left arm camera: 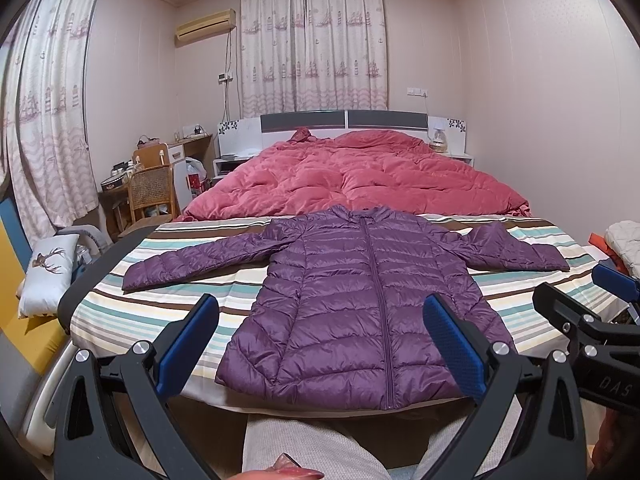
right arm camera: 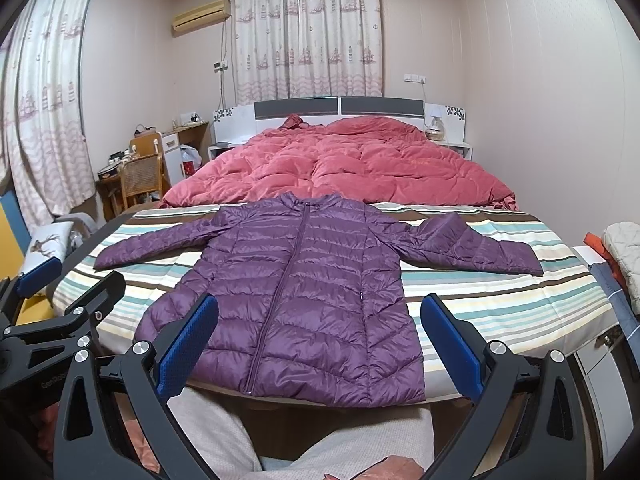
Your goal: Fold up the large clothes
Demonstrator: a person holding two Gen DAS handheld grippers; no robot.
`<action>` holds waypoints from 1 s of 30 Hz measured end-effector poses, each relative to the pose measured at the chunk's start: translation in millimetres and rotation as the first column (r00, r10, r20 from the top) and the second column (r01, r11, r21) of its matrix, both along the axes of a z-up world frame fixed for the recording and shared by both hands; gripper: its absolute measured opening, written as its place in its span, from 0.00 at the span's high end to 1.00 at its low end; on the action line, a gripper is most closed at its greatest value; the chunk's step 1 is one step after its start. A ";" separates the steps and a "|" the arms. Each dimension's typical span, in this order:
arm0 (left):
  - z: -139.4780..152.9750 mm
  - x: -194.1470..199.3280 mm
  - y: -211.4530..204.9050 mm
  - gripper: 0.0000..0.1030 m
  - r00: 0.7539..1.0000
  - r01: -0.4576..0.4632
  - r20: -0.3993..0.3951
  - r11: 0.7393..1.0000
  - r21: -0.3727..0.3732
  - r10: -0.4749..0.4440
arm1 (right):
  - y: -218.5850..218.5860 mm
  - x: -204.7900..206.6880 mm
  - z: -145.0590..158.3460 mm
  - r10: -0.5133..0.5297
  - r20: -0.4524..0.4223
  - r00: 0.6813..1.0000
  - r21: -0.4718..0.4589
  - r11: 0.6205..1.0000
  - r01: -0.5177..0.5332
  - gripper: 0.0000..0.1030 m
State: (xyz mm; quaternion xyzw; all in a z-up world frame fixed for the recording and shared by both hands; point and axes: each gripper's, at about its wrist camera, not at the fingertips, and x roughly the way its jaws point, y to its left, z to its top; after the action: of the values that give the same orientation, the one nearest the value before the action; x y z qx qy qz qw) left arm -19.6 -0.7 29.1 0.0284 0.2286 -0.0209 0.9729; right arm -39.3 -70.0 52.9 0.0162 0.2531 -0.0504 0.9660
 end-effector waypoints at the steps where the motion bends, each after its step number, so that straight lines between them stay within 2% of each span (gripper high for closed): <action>1: 0.1 -0.2 -0.1 0.02 1.000 0.001 0.000 1.000 0.000 -0.001 | -0.2 -0.4 0.3 0.000 0.000 1.000 0.002 1.000 0.000 0.03; 30: -2.8 2.1 -0.2 0.02 1.000 0.002 -0.015 1.000 -0.001 -0.002 | 4.5 -0.9 -4.0 0.002 -0.012 1.000 0.008 1.000 -0.002 0.03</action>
State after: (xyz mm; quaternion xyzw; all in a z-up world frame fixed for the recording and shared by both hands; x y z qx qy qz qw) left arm -17.5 -1.0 26.2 0.0279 0.2358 -0.0225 0.9711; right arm -40.2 -65.5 48.9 0.0194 0.2589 -0.0484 0.9645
